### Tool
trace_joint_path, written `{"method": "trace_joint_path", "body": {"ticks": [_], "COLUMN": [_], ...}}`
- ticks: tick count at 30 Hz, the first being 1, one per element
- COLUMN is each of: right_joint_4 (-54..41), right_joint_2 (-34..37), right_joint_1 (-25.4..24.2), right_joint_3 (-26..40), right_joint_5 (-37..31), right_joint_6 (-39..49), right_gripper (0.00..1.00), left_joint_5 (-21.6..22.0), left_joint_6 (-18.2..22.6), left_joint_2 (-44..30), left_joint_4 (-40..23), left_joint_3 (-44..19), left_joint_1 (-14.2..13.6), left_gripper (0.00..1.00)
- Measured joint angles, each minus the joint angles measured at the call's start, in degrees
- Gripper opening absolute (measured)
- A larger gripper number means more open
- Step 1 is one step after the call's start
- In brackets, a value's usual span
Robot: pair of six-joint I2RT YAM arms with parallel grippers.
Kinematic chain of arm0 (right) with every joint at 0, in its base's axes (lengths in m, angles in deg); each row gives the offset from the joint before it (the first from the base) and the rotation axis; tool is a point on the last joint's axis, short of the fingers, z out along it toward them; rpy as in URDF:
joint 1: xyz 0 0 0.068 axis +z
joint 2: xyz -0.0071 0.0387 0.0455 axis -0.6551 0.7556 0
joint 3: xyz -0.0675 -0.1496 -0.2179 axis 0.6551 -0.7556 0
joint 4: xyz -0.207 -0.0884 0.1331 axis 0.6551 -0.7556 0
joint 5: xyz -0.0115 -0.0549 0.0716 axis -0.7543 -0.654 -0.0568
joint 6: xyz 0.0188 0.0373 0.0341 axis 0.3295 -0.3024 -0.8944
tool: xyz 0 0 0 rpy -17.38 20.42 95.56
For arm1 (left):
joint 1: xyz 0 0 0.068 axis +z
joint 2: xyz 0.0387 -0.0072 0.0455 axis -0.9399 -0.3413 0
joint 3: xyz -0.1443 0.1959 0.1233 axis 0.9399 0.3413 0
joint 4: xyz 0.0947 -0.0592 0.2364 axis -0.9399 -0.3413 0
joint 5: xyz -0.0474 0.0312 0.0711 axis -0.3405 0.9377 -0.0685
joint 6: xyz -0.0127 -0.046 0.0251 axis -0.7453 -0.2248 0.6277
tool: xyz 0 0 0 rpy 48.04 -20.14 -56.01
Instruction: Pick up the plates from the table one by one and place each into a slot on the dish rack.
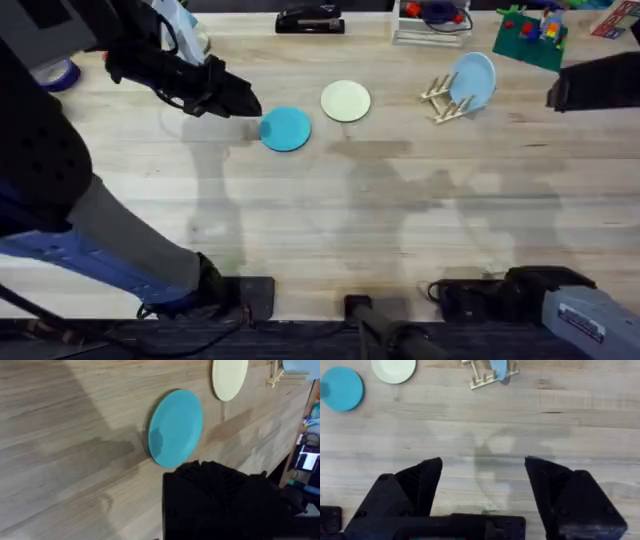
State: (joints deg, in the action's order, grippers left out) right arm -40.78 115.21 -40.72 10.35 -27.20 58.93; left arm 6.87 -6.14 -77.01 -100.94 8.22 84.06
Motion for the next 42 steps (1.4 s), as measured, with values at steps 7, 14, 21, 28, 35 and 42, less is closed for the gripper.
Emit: {"method": "trace_joint_path", "body": {"ticks": [7, 14, 21, 28, 35, 42], "right_joint_4": [0.00, -0.02, -0.01, 0.37, 3.13, 10.22], "right_joint_2": [0.00, 0.00, 0.00, 0.02, 3.02, 12.84], "right_joint_1": [0.00, 0.00, 0.00, 0.00, 0.00, 1.85], "right_joint_3": [0.00, 0.00, 0.00, 0.00, 0.13, 0.13], "right_joint_5": [0.00, 0.00, 0.00, 1.31, 6.09, 13.90], "right_joint_6": [0.00, 0.00, 0.00, -0.14, -3.84, -11.53], "right_gripper": [0.993, 0.994, 0.995, 0.995, 0.994, 0.994], "left_joint_5": [0.00, -1.25, -7.25, -8.28, -8.27, -8.28], "left_joint_6": [0.18, 0.22, -0.06, -0.48, -0.48, -0.48], "left_joint_2": [-3.95, -12.64, -16.82, -17.33, -17.33, -17.33], "left_joint_4": [1.67, 6.43, 6.95, 7.14, 7.14, 7.12], "left_joint_3": [0.00, -0.02, -0.68, -0.72, -0.72, -0.72], "left_joint_1": [0.00, 0.03, 0.17, 0.17, 0.17, 0.17], "left_gripper": [0.040, 0.040, 0.041, 0.041, 0.041, 0.041]}}
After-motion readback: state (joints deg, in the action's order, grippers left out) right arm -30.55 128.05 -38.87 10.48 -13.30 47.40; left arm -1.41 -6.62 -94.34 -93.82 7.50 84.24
